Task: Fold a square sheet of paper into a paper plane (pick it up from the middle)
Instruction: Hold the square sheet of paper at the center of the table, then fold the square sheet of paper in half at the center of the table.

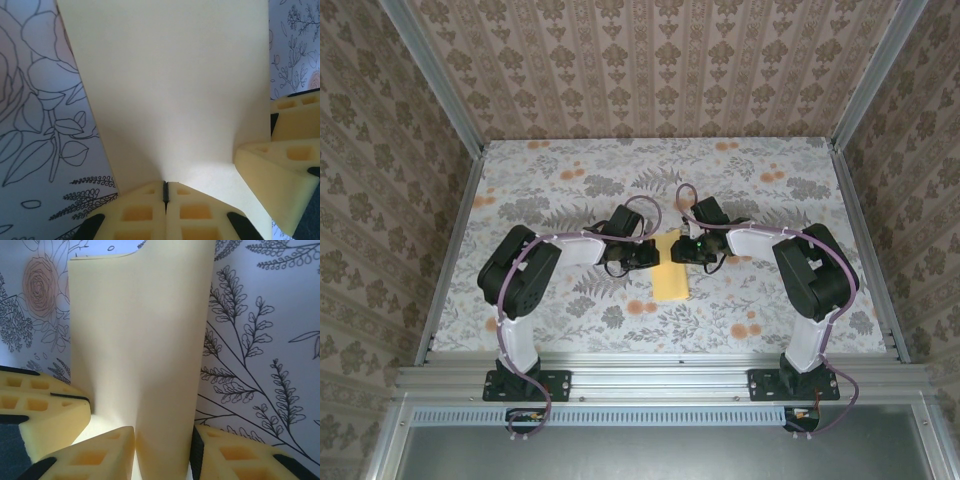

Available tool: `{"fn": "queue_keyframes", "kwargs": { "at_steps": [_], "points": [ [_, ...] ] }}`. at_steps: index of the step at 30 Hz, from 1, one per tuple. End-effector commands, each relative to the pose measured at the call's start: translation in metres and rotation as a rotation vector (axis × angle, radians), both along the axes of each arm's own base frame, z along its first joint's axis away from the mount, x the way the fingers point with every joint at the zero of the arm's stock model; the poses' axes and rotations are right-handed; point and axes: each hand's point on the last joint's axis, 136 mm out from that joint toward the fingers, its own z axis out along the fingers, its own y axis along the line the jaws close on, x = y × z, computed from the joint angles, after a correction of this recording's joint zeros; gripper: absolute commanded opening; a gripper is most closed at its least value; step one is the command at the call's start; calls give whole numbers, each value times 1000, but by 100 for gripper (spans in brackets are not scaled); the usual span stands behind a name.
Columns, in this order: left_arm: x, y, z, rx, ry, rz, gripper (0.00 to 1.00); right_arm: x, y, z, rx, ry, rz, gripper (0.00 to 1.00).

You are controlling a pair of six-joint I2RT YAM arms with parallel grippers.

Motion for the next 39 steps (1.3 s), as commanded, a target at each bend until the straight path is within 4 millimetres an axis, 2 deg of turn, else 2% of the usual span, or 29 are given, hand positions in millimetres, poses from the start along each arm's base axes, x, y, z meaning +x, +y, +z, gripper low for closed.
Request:
{"fn": "queue_keyframes", "kwargs": {
  "at_steps": [1, 6, 11, 13, 17, 20, 26, 33, 39],
  "points": [
    [-17, 18, -32, 120, 65, -23, 5, -15, -14, -13, -88, 67, -13, 41],
    [-18, 20, -37, 135, 70, -26, 5, -13, -23, 4, -93, 40, -16, 48],
    [-18, 20, -39, 137, 72, -27, 5, -13, -32, 34, -81, -11, -17, 51],
    [-19, 20, -40, 137, 74, -28, 5, -15, -25, 48, -28, -28, -7, 49],
    [-18, 19, -42, 131, 78, -28, 5, -17, 2, 64, 140, 4, 14, 38],
    [-18, 16, -41, 117, 80, -27, 5, -21, 17, 57, 193, 44, 29, 31],
    [-18, 16, -41, 122, 79, -31, 5, -20, 25, 35, 211, 108, 42, 24],
    [-18, 17, -41, 123, 82, -27, 5, -17, 10, 6, 140, 147, 31, 19],
    [-18, 19, -43, 137, 83, -25, 5, -18, -2, -6, 106, 164, 21, 18]
  ]
}}
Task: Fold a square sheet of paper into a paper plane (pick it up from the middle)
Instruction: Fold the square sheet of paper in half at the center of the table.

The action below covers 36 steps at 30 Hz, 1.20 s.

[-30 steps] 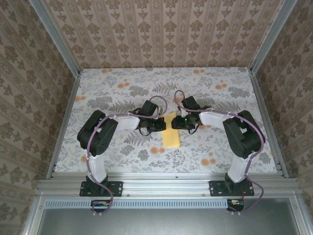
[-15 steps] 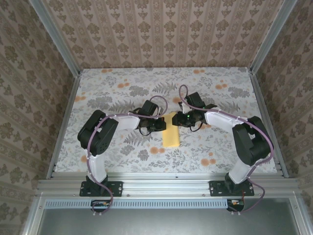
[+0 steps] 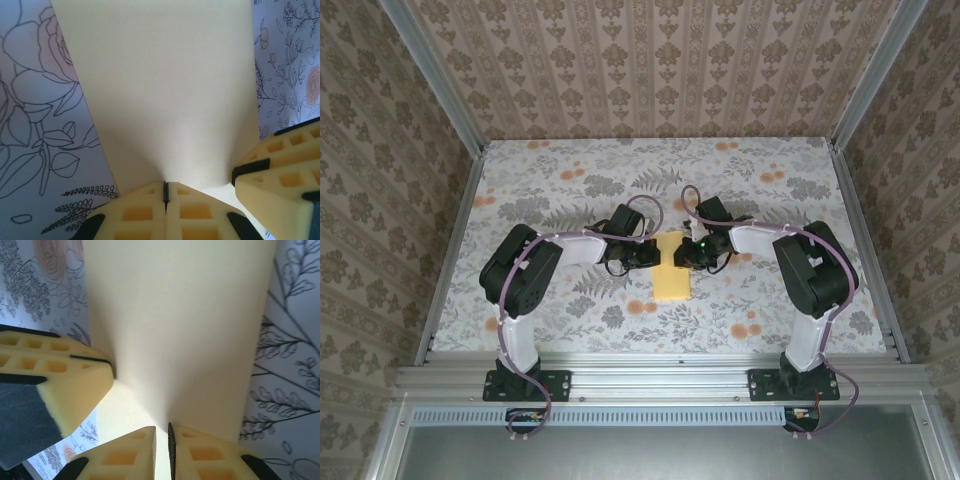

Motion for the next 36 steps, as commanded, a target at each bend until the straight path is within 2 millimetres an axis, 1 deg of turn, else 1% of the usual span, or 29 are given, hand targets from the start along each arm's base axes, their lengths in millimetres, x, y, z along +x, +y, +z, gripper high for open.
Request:
{"fn": "queue_keyframes", "kwargs": {
  "at_steps": [1, 4, 7, 13, 15, 20, 25, 27, 31, 36],
  "points": [
    [-19, 23, -43, 141, 92, 0, 5, 0, -9, -10, -31, 16, 8, 18],
    [-20, 24, -43, 146, 92, 0, 5, -3, -15, -18, -40, 30, 0, 17],
    [-19, 25, -44, 149, 90, 0, 4, -4, -15, -14, -25, 30, -3, 16],
    [-19, 25, -45, 148, 92, -1, 5, 14, 2, 33, 88, -48, -23, 16],
    [-19, 24, -45, 147, 91, -3, 4, 19, 5, 36, 96, -54, -25, 16],
    [-19, 24, -45, 148, 92, -6, 5, 27, 11, 21, 110, -27, -24, 15],
    [-20, 25, -43, 151, 90, -11, 4, 33, 11, 3, 88, -7, -29, 15],
    [-21, 26, -44, 157, 92, -13, 4, 33, 8, -4, 71, 4, -31, 15],
    [-22, 28, -44, 162, 91, -12, 4, 33, -6, -17, 24, 11, -43, 15],
    [-22, 31, -44, 173, 90, -11, 4, 31, -26, -24, -24, 11, -67, 15]
  ]
}}
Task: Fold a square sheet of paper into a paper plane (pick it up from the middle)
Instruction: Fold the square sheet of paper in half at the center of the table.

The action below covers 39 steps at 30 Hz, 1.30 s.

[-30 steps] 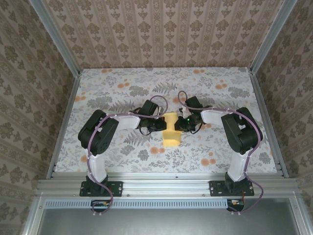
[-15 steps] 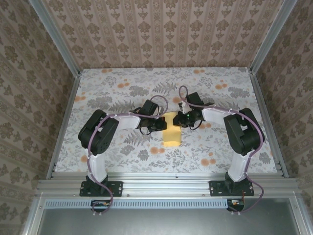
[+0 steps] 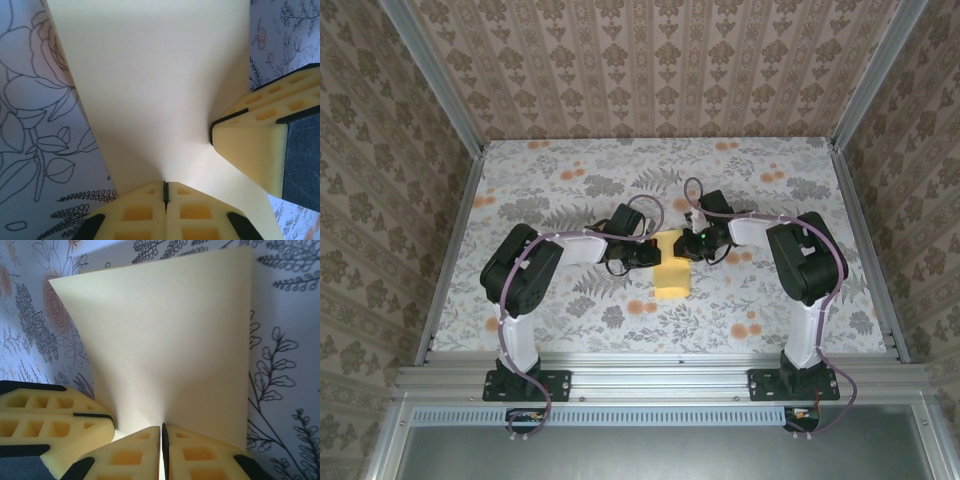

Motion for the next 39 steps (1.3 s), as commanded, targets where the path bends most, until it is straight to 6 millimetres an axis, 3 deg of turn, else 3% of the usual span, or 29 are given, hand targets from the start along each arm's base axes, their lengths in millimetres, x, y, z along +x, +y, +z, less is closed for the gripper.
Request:
{"fn": "queue_keyframes", "kwargs": {
  "at_steps": [1, 4, 7, 14, 20, 27, 39],
  "points": [
    [-23, 32, -43, 175, 95, 0, 4, -1, -31, -18, -98, 16, -43, 15],
    [-24, 33, -43, 179, 96, -1, 4, 0, -41, -14, -114, 3, -72, 15],
    [-24, 34, -43, 183, 94, -3, 4, 2, -39, -5, -93, -16, -83, 15],
    [-24, 32, -43, 179, 93, -5, 4, 7, 7, 34, 13, -81, -30, 15],
    [-24, 33, -42, 183, 92, -9, 4, 21, 19, 21, 17, -75, -35, 15],
    [-26, 35, -41, 190, 90, -13, 4, 33, 7, 0, -36, -67, -57, 14],
    [-30, 42, -42, 217, 91, -20, 3, 41, -46, -24, -94, -65, -205, 13]
  ]
}}
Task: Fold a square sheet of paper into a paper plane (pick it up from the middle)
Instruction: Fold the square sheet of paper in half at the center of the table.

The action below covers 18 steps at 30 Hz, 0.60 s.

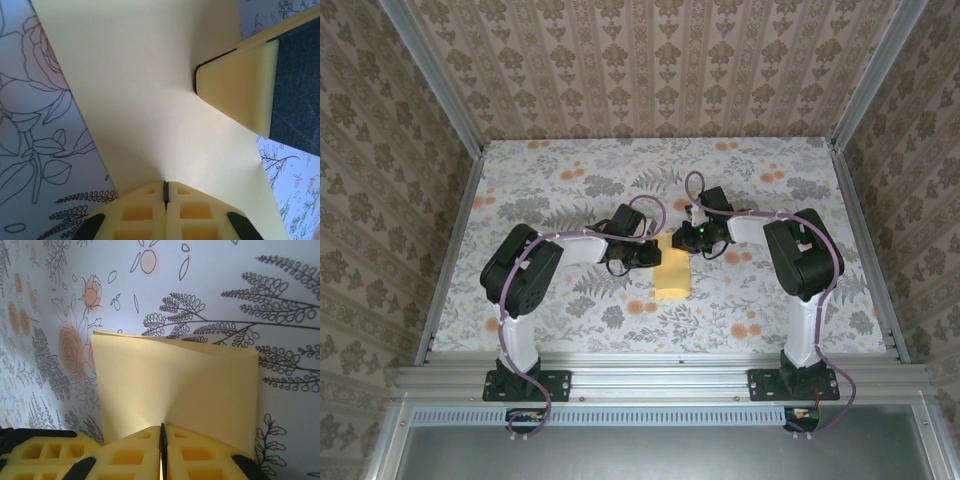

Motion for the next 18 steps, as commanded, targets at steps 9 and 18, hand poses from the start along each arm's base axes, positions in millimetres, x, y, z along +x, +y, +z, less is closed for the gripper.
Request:
{"fn": "queue_keyframes", "kwargs": {
  "at_steps": [9, 18],
  "points": [
    [-28, 42, -38, 202, 107, -1, 3, 20, -61, 3, -106, -56, -201, 13],
    [-27, 40, -38, 200, 112, -6, 3, 16, -22, 43, -2, -132, -138, 13]
  ]
}}
